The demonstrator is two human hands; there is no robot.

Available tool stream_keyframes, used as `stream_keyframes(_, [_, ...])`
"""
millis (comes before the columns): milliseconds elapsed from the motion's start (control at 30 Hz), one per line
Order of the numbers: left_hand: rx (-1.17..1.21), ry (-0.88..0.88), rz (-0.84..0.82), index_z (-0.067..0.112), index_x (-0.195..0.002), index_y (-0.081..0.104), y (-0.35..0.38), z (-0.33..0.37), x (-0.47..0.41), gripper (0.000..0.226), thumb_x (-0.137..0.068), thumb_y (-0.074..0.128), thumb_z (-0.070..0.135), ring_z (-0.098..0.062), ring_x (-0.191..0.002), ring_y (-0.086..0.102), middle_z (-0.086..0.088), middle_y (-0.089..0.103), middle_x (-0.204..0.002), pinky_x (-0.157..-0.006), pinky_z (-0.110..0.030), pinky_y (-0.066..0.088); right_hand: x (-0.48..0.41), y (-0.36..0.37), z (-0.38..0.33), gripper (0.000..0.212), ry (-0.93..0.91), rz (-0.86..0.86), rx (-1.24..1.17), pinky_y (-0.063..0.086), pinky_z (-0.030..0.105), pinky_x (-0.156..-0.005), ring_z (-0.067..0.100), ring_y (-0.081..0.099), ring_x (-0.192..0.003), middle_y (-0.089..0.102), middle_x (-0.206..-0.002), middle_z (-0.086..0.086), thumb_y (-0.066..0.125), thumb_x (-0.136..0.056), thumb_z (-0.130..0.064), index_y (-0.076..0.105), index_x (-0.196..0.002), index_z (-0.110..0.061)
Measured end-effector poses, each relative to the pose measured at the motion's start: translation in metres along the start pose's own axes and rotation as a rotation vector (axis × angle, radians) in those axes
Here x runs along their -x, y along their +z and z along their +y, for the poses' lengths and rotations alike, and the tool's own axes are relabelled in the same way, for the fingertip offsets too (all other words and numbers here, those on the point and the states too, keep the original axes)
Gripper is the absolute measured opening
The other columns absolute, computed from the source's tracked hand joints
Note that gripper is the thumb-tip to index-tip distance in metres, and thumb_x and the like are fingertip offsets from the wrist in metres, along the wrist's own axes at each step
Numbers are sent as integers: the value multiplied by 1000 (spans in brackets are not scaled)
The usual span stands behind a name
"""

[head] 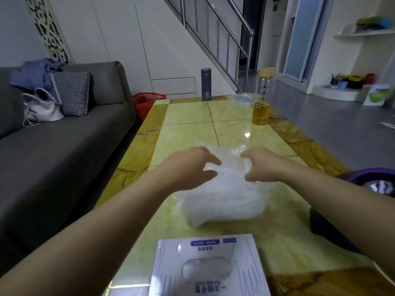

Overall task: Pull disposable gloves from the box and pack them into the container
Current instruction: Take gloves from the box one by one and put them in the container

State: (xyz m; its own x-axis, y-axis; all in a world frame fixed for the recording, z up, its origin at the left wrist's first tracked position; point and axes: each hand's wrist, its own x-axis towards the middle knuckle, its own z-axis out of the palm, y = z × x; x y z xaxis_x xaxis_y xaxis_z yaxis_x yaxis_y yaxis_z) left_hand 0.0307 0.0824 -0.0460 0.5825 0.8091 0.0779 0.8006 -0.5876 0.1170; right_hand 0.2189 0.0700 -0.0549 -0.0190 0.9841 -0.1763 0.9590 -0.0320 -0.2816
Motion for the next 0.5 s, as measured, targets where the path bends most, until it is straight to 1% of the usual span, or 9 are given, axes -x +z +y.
stream_keyframes(67, [-8,-54,-306,30,-133,53,10,2,-7,38,-96,50,37,-15,-121,51,5,50,-140,-99,-30,40,-4,6,-1,64,17,6,90,45,33,-95,24,51,-119,47,-138,7,64,-83,-14,39,-142,-11])
stream_keyframes(100, [-7,-72,-399,29,-134,53,15,1,-12,38,-98,47,37,-16,-124,49,5,49,-141,-101,-30,37,-7,10,-2,55,23,13,129,43,34,-97,25,51,-118,51,-133,7,63,-83,-14,46,-135,-10])
stream_keyframes(167, [-19,-74,-505,25,-134,55,21,-1,-23,37,-100,42,35,-17,-125,48,5,50,-141,-103,-30,36,-10,15,-3,29,18,19,225,36,34,-92,23,54,-105,58,-117,4,60,-84,-14,57,-113,-10])
stream_keyframes(233, [-85,-44,-605,24,-132,56,28,-2,-36,38,-101,38,34,-17,-124,48,5,51,-140,-100,-27,34,-9,18,-3,6,18,-1,394,27,38,-93,20,52,-92,57,-103,1,59,-86,-18,54,-89,-16])
stream_keyframes(300, [-161,-11,-686,21,-135,54,33,-3,-44,38,-102,36,31,-17,-126,46,3,48,-142,-100,-26,32,-8,15,-3,19,15,-6,588,21,46,-100,21,49,-96,48,-99,-2,65,-84,-29,49,-78,-20])
stream_keyframes(367, [-191,-22,-714,19,-139,48,37,-5,-48,41,-103,35,31,-18,-129,42,0,43,-146,-104,-27,30,-10,12,-5,20,-47,87,719,20,50,-103,23,41,-111,44,-106,-2,67,-83,-35,53,-85,-23])
stream_keyframes(400, [-199,-24,-711,19,-141,46,40,-6,-51,41,-103,35,31,-19,-130,41,-1,42,-146,-104,-27,29,-13,11,-5,18,-112,154,727,22,49,-101,24,38,-114,46,-113,-2,67,-83,-34,58,-94,-23])
stream_keyframes(433, [-192,-29,-699,22,-141,45,42,-7,-53,41,-102,37,33,-19,-130,41,0,42,-147,-104,-27,30,-17,11,-7,25,-190,197,692,27,46,-99,24,39,-115,48,-120,-1,67,-85,-32,61,-107,-22])
stream_keyframes(500, [-150,-58,-688,30,-141,44,50,-9,-58,44,-98,46,39,-20,-130,42,2,40,-147,-104,-29,31,-25,14,-10,47,-299,85,489,38,35,-93,20,45,-113,46,-132,1,69,-85,-28,55,-129,-21])
